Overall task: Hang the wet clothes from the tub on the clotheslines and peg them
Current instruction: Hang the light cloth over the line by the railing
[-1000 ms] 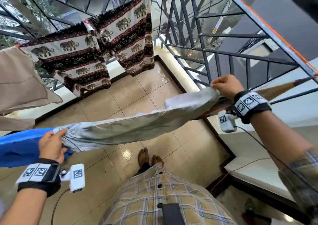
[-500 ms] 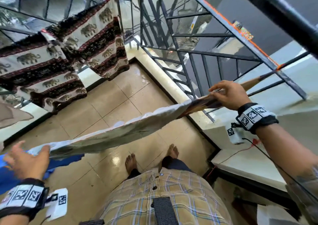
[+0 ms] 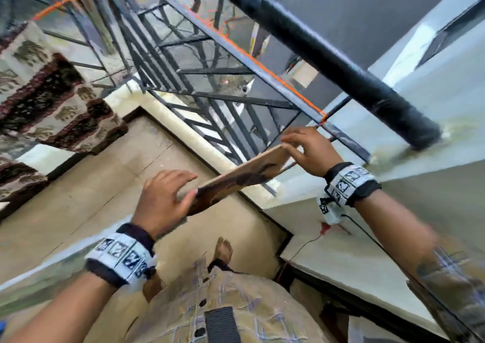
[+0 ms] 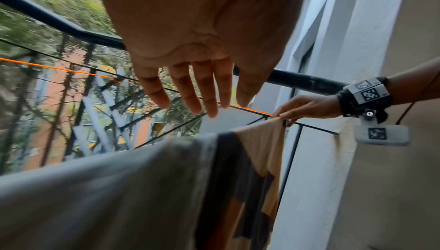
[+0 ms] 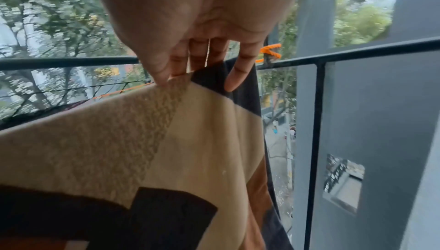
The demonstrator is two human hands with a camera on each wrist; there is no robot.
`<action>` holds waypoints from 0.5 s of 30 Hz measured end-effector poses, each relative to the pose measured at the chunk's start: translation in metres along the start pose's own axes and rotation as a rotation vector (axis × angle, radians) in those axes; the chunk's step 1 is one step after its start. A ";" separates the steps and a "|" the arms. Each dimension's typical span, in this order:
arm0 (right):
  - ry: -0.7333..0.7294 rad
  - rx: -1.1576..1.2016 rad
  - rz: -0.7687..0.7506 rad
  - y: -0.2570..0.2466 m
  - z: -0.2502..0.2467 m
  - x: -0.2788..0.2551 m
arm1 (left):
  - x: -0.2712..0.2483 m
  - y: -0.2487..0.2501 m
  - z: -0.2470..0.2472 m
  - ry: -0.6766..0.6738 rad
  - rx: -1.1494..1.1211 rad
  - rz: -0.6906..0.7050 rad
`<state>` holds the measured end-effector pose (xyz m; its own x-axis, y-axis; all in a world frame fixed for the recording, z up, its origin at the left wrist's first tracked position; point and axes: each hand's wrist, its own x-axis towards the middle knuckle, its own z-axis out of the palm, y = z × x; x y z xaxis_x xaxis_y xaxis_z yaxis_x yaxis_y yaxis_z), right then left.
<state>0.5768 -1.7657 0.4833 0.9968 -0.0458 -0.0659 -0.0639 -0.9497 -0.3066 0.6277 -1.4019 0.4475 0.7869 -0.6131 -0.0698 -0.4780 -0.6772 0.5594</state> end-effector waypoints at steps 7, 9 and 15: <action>0.000 -0.047 -0.105 0.040 0.000 -0.001 | 0.038 0.033 0.036 -0.151 0.179 -0.041; 0.033 -0.038 -0.107 0.049 -0.002 0.000 | 0.040 0.034 0.039 -0.147 0.173 -0.045; 0.063 -0.080 -0.084 0.057 -0.002 0.005 | 0.060 0.054 0.046 -0.119 0.166 -0.061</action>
<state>0.5779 -1.8209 0.4669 0.9997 0.0177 0.0169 0.0211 -0.9725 -0.2319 0.6311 -1.4935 0.4351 0.7696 -0.6057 -0.2022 -0.4962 -0.7666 0.4076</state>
